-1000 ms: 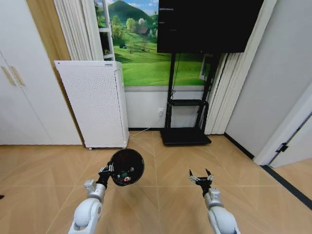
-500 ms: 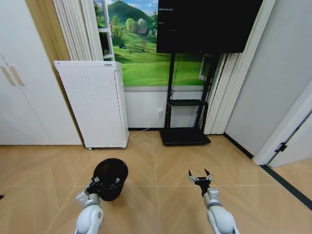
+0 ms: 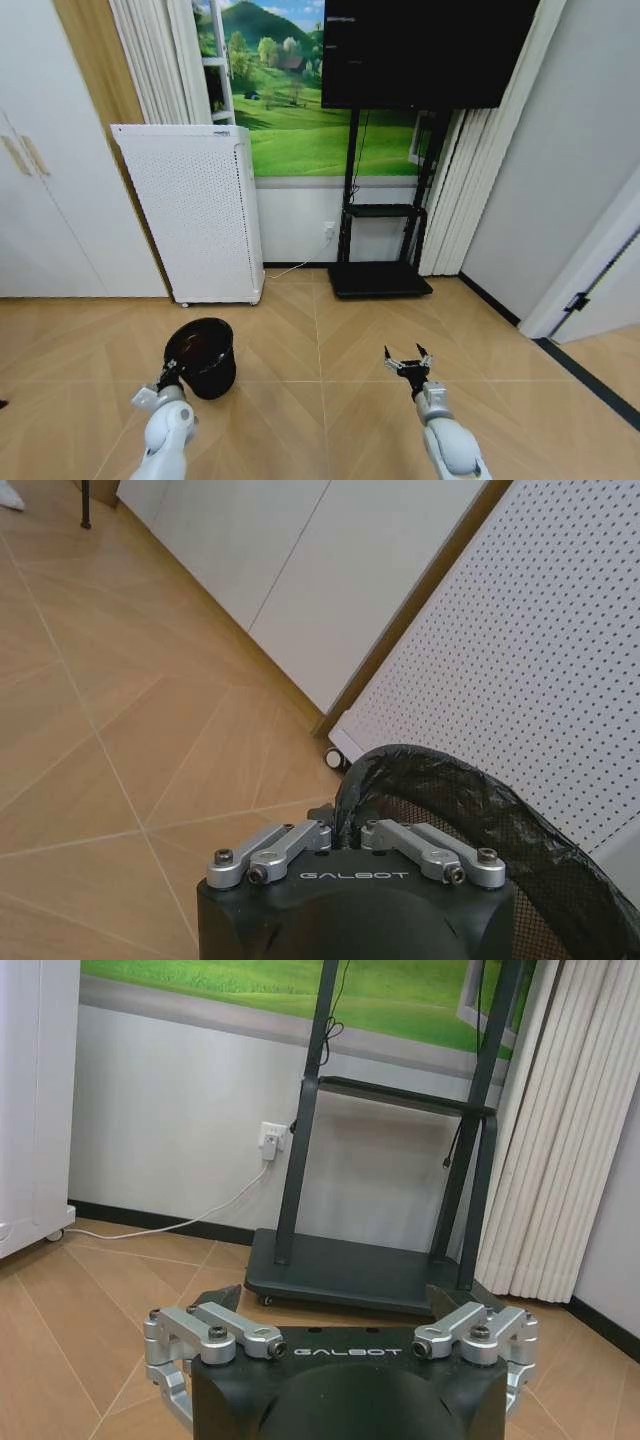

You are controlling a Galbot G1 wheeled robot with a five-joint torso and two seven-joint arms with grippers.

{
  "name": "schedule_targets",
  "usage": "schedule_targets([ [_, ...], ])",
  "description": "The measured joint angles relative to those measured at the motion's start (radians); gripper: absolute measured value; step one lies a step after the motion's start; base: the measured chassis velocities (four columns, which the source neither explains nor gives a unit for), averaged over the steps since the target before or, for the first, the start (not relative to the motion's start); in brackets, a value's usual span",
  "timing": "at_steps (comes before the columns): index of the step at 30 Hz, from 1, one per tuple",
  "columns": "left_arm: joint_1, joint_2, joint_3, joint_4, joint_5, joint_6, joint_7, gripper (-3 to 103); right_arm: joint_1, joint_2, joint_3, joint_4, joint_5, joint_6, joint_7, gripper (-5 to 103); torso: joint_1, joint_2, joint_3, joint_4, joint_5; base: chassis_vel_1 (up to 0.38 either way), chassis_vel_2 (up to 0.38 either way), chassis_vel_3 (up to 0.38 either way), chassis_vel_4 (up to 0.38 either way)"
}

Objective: Pick up the trash bin and place the garbage on the floor into it.

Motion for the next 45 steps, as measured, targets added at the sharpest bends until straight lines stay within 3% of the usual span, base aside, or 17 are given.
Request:
schedule_targets([
  [5,-0.068,-0.007,0.069,0.072,-0.029,-0.016,-0.085,7,0.01,-0.005,0.003,-0.011,0.002,0.0,-0.004,100,0.0,0.0,0.0,-0.0002,-0.0001,0.0,0.0,0.0,0.0],
  [13,-0.15,-0.025,0.094,0.177,-0.004,-0.023,-0.16,7,0.022,-0.005,0.008,-0.036,0.007,0.013,-0.005,100,0.0,0.0,0.0,-0.0001,0.0,0.0,0.0,0.0,0.0],
  [20,-0.188,-0.023,0.101,0.227,0.01,-0.027,-0.143,7,0.025,-0.003,0.006,-0.05,0.005,0.024,-0.006,100,0.0,0.0,0.0,0.0,0.0,0.0,0.0,0.0,0.0],
  [25,-0.206,-0.025,0.106,0.276,0.04,-0.026,-0.055,7,0.035,-0.004,0.003,-0.053,0.005,0.025,-0.01,100,0.0,0.0,0.0,0.0,0.0,0.0,0.0,0.0,0.0],
  [45,-0.191,-0.052,0.119,0.292,0.079,-0.03,-0.02,7,0.048,-0.009,0.0,-0.062,0.008,0.025,-0.016,100,0.0,0.0,0.0,0.0,-0.0002,0.0,0.0,0.0,0.0],
])
